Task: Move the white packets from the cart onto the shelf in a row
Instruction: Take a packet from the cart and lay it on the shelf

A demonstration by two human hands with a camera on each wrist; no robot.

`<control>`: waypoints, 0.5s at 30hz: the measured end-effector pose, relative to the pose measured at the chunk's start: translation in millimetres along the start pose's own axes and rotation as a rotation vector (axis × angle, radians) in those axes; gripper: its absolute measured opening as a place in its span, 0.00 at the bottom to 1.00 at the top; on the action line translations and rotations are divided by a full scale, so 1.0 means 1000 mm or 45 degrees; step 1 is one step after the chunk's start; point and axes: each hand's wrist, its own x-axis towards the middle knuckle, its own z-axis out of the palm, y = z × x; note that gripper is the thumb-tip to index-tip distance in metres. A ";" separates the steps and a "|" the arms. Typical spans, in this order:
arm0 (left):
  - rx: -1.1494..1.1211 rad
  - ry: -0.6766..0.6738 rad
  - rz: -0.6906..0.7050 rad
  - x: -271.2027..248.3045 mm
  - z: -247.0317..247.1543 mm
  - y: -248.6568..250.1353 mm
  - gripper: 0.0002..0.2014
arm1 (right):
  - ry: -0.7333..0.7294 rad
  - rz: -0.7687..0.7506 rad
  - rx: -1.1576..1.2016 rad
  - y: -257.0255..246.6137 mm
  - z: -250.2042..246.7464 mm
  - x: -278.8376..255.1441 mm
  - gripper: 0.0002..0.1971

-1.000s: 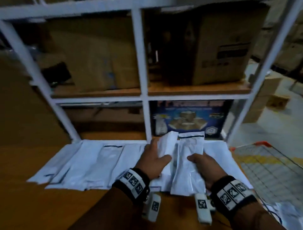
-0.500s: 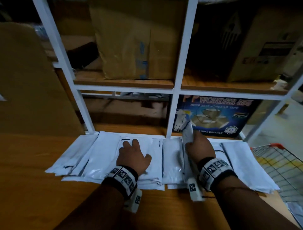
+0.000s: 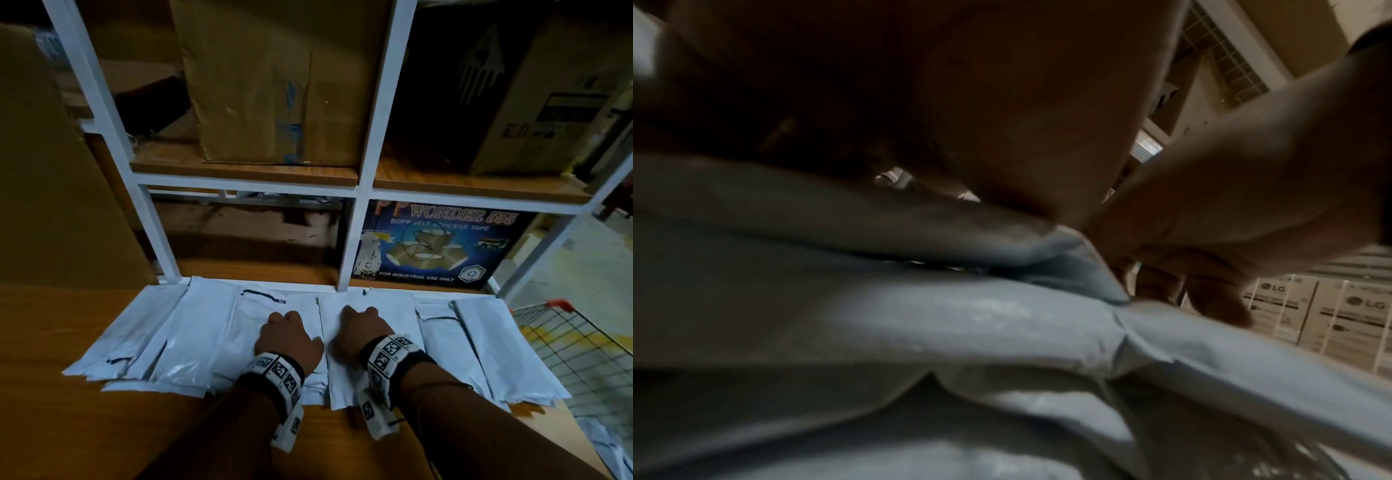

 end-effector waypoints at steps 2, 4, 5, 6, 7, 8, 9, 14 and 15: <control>0.032 0.025 0.043 -0.001 0.002 0.002 0.37 | 0.030 -0.005 0.067 0.007 -0.002 0.004 0.32; 0.059 0.046 0.075 -0.003 0.004 0.005 0.36 | 0.078 0.009 0.134 0.014 -0.002 0.007 0.29; 0.074 0.058 0.084 -0.004 0.005 0.006 0.37 | 0.107 0.010 0.169 0.016 -0.002 0.007 0.28; 0.092 0.070 0.095 -0.005 0.006 0.007 0.37 | 0.133 0.006 0.206 0.018 -0.001 0.007 0.27; 0.114 0.087 0.111 -0.007 0.006 0.007 0.38 | 0.148 -0.006 0.239 0.020 -0.001 0.007 0.27; 0.136 0.102 0.126 -0.009 0.006 0.008 0.38 | 0.156 -0.027 0.265 0.022 0.000 0.005 0.27; 0.155 0.129 0.133 -0.011 0.005 0.009 0.38 | 0.163 -0.054 0.288 0.025 -0.001 0.003 0.28; 0.179 0.258 0.114 -0.024 -0.014 0.027 0.36 | 0.250 -0.135 0.448 0.061 -0.017 -0.019 0.30; 0.170 0.262 0.149 -0.026 -0.016 0.036 0.35 | 0.282 -0.132 0.483 0.073 -0.022 -0.024 0.28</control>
